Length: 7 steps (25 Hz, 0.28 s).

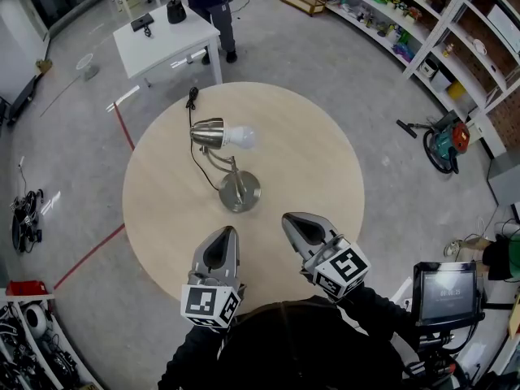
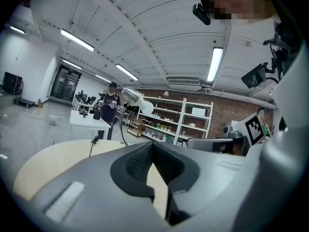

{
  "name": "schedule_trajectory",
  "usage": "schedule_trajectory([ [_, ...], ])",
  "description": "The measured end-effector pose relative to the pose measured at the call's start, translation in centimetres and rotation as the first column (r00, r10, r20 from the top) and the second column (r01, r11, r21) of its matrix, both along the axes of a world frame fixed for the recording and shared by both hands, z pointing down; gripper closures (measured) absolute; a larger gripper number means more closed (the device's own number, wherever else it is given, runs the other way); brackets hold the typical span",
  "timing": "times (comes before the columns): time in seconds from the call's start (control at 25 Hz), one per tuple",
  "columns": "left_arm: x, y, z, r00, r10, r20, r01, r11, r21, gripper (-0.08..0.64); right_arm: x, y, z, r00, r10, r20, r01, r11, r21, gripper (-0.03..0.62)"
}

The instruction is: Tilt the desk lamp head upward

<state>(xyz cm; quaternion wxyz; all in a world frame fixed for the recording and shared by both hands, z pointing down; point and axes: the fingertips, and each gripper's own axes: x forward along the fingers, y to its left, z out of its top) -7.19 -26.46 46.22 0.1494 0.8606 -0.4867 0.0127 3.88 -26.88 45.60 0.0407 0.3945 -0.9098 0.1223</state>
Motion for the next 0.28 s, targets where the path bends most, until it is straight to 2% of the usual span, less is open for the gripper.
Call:
schedule_trajectory([
  [0.28, 0.09, 0.06, 0.00, 1.000, 0.003, -0.002, -0.003, 1.000, -0.002, 0.554, -0.04, 0.03, -0.27, 1.000, 0.000, -0.001, 0.000, 1.000, -0.001, 0.586],
])
